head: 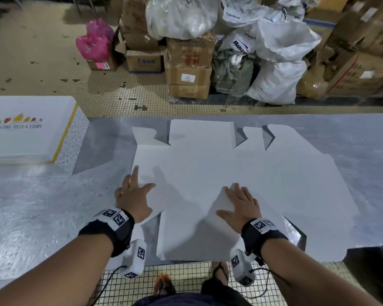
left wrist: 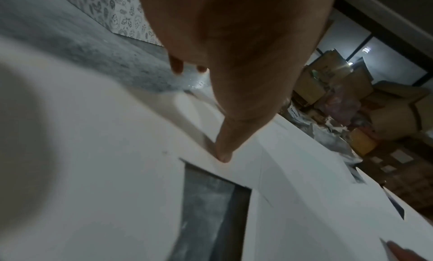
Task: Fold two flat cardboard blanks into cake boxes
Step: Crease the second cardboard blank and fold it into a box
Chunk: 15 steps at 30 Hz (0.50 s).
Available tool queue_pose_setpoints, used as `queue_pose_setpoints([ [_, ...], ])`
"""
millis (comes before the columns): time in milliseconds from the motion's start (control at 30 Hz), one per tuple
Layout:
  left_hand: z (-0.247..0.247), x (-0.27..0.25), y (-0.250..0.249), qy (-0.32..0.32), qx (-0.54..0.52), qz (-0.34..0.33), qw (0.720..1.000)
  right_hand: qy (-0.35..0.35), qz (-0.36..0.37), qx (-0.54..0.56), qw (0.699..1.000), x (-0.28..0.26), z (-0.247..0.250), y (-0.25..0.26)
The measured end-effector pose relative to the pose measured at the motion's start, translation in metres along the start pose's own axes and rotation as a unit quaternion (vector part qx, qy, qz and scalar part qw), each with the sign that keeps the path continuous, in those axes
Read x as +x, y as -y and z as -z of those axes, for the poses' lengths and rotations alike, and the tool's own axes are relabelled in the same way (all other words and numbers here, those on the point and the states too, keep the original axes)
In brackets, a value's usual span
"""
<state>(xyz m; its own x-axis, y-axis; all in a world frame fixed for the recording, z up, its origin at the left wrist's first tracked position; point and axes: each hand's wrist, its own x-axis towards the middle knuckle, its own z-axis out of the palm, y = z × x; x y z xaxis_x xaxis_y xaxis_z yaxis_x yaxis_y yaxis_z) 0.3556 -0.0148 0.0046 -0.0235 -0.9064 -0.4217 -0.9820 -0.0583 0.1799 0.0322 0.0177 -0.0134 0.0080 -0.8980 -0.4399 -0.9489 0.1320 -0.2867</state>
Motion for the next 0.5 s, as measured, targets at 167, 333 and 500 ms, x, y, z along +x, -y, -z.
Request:
queue_pose_setpoints([
  [167, -0.011, -0.006, -0.003, 0.084, -0.09, -0.064, 0.99, 0.015, 0.077, 0.014, 0.997, 0.001, 0.009, -0.034],
  [333, -0.017, -0.018, -0.001, 0.105, -0.133, -0.069, 0.983, 0.07, 0.188, 0.023, 0.979, 0.006, 0.021, -0.068],
  [500, -0.028, -0.017, 0.0, 0.092, -0.161, -0.055, 0.981, 0.124, 0.234, 0.042, 0.963, 0.01, 0.028, -0.087],
])
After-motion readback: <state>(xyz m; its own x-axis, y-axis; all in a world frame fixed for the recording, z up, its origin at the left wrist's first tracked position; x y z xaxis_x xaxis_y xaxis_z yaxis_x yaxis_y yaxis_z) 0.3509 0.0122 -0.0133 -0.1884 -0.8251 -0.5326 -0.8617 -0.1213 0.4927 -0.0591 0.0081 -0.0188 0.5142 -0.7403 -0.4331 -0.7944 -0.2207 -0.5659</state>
